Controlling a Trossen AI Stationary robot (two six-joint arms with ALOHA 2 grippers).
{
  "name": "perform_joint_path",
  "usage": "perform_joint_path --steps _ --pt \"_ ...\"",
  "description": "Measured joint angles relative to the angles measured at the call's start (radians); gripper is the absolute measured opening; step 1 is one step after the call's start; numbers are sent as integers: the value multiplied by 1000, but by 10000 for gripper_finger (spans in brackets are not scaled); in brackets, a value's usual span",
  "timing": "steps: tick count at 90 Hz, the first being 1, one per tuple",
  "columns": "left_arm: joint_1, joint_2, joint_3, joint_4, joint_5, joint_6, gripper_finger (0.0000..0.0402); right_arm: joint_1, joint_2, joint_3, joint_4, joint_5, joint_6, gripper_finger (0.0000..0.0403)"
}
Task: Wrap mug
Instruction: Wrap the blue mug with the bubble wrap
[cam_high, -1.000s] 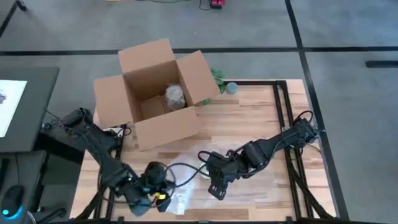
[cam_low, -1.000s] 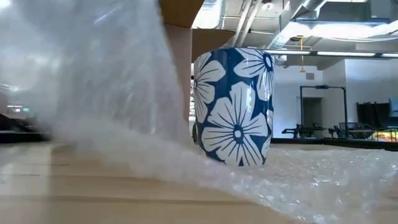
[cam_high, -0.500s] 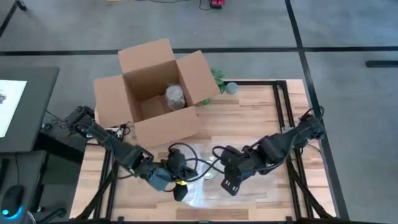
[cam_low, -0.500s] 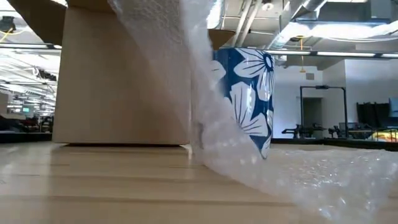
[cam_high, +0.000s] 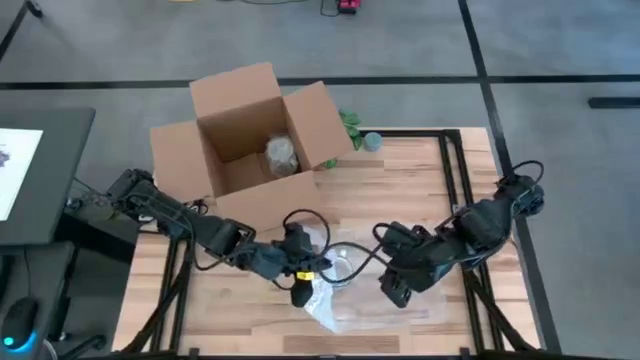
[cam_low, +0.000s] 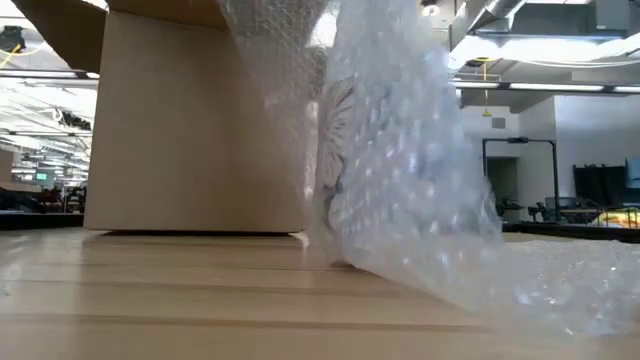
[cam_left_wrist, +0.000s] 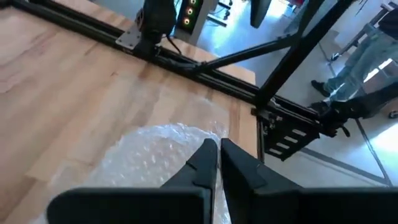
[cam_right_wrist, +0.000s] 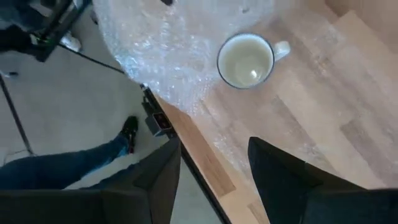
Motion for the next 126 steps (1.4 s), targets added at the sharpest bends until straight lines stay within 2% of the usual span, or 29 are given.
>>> perform_joint_path --steps 15,30,43,52,62,74,91,104,117,126 --pt "4 0 -17 45 24 18 28 -1 -9 0 22 52 -6 179" --pt "4 2 -22 50 25 22 76 -2 12 0 25 54 -26 179" --pt "13 50 -22 126 45 33 112 -1 19 0 25 59 -30 179" --pt "20 88 -22 160 83 34 127 -1 19 0 24 62 -30 179" --pt "21 101 -8 120 123 33 131 5 19 0 24 62 -30 179" --pt "-6 68 45 -8 141 27 128 5 35 0 24 62 -46 179" --pt "-89 28 127 -274 153 -89 126 -13 75 0 65 57 -100 181" --pt "-182 13 171 -447 150 -228 126 -49 146 0 154 -6 -243 191" --pt "-283 13 174 -558 152 -364 126 -98 222 0 176 -113 -415 210" --pt "-344 13 175 -620 140 -463 126 -135 279 0 165 -122 -514 223"
